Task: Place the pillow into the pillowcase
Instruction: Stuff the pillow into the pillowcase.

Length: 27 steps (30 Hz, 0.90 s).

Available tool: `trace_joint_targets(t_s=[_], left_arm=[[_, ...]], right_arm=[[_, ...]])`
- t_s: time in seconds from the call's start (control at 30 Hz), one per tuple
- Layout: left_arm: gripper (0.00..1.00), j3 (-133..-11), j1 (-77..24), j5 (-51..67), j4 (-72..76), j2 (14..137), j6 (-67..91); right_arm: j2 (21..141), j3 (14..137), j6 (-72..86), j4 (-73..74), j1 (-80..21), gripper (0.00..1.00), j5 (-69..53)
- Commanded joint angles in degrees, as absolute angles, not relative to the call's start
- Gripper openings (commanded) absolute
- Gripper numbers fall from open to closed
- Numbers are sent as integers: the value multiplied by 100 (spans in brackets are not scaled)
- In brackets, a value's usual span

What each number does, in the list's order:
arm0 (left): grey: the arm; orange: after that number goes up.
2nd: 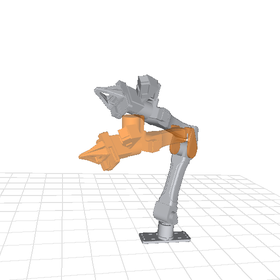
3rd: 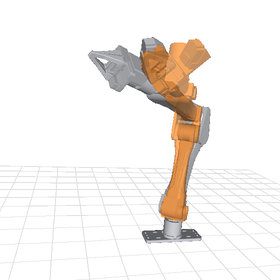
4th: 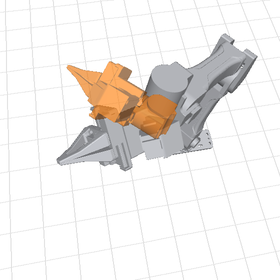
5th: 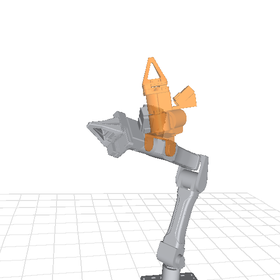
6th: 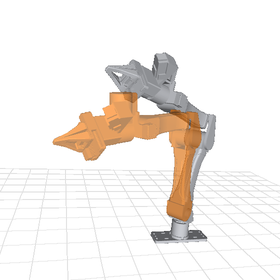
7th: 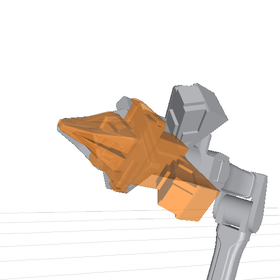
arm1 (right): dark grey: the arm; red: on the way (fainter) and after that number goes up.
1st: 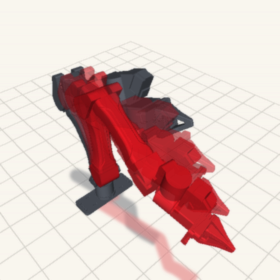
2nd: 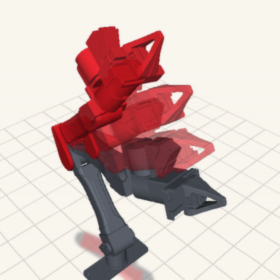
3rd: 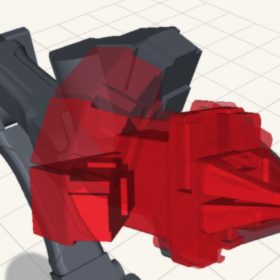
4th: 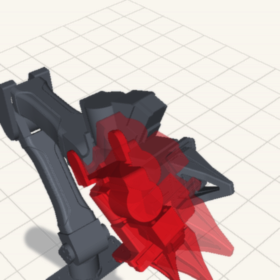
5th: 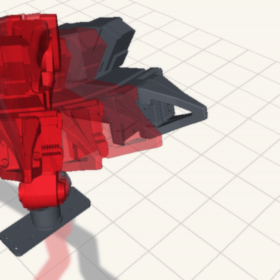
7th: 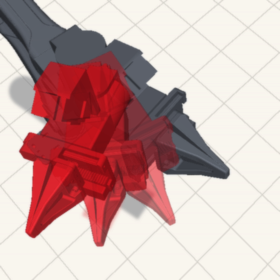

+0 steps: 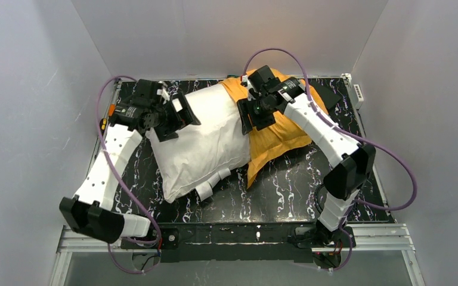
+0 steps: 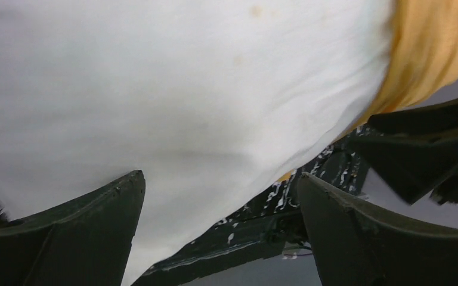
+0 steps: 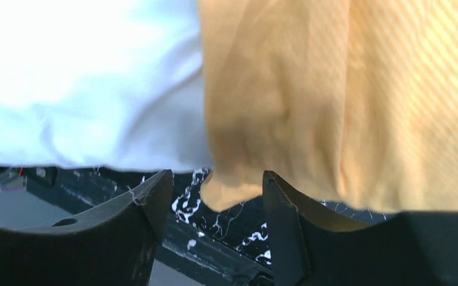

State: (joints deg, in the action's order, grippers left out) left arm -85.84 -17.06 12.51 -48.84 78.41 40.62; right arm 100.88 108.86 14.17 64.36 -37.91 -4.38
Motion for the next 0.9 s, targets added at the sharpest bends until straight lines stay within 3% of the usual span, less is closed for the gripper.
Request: trace_joint_targets(t_s=[0.0,0.1,0.17,0.2,0.27,0.33,0.43,0.53,0.87], left_arm=[[98,-7936,-1389,739,-6167,7225,3386],[98,-7164,-1237,1010,-6116,6969,3391],[94,-6773,-1216,1314,-5937,6948,3429],[89,-6608,-1213,1433,-5827,6987,3470],[72,-6321,-1216,1652,-5529,7072,3587],[47,-6061,-1214,1833,-5165,7199,3749],[19,-5955,-1216,2005,-4741,7411,3996],[0,-6050,-1221,2092,-4538,7675,4068],[0,-6208,-1344,2649,-3783,8067,4738]], right_arm=[[10396,10844,1349,5939,-3782,58,-39],[10596,11139,1203,6155,-3787,32,334],[10599,11298,1128,6303,-3787,15,408],[10569,11319,1099,6354,-3796,12,408],[10470,11340,1054,6482,-3794,8,345],[10334,11322,1003,6598,-3792,7,201],[10048,11163,970,6546,-3794,7,-296],[9732,10984,970,6217,-3792,8,-1065],[9677,10836,1175,4972,-3791,9,-3710]])
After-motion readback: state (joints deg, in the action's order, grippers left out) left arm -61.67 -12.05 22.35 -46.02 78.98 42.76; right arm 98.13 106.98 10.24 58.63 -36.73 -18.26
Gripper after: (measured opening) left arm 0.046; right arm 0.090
